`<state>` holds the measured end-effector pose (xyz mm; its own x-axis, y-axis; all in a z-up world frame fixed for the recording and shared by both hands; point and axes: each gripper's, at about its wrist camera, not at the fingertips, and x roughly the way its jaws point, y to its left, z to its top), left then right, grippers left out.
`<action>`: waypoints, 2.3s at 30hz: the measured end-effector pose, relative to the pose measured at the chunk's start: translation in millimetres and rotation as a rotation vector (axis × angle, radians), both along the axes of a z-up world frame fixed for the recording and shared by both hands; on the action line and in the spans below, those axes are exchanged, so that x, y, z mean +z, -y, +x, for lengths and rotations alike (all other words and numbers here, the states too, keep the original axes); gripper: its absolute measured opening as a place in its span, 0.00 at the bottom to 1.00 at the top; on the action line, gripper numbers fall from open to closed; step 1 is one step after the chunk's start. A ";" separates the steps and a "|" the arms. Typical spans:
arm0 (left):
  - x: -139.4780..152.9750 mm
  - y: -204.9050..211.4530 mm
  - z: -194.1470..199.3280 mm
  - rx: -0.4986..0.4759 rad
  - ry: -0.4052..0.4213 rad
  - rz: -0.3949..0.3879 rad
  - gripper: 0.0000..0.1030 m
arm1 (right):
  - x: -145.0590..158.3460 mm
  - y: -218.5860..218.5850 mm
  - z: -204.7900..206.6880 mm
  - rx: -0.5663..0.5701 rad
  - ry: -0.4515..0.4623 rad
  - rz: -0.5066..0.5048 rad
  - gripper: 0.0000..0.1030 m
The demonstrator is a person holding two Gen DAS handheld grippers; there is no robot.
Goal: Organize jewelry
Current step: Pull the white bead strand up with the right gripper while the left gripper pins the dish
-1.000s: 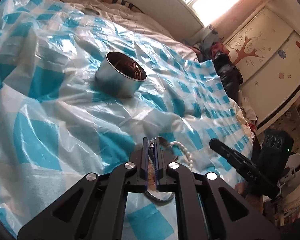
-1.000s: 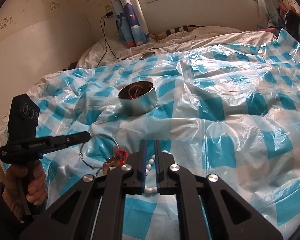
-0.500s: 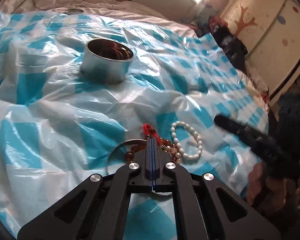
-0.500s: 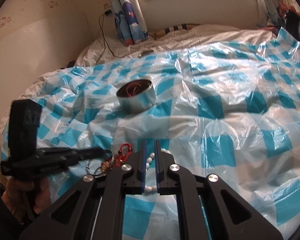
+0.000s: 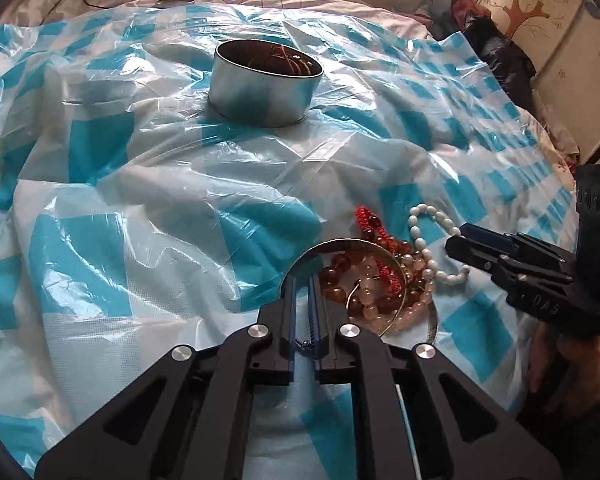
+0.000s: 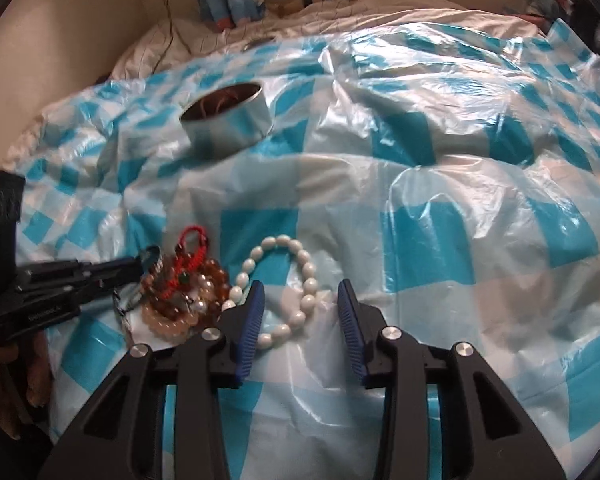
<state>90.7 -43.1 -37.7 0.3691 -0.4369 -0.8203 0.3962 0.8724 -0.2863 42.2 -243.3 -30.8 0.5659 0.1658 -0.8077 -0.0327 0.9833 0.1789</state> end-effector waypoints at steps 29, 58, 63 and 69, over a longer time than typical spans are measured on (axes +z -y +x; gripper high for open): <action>21.2 -7.1 -2.7 0.004 0.065 -0.139 0.07 | 37.9 8.4 -12.4 0.002 0.192 0.132 0.08; 49.6 -32.1 -8.3 0.016 0.122 -0.282 0.02 | 54.1 8.6 -19.6 0.018 0.275 0.202 0.08; 49.2 -8.1 0.0 -0.039 0.121 -0.257 0.02 | 60.6 7.8 -18.2 0.025 0.302 0.204 0.08; 12.7 17.3 13.6 -0.028 0.071 -0.042 0.02 | 57.8 8.8 -17.9 0.022 0.288 0.210 0.08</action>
<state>104.4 -60.4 -25.0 0.4126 -0.4814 -0.7733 0.4408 0.8484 -0.2930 24.4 -252.1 27.1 0.7602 0.3254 -0.5624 -0.1317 0.9247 0.3571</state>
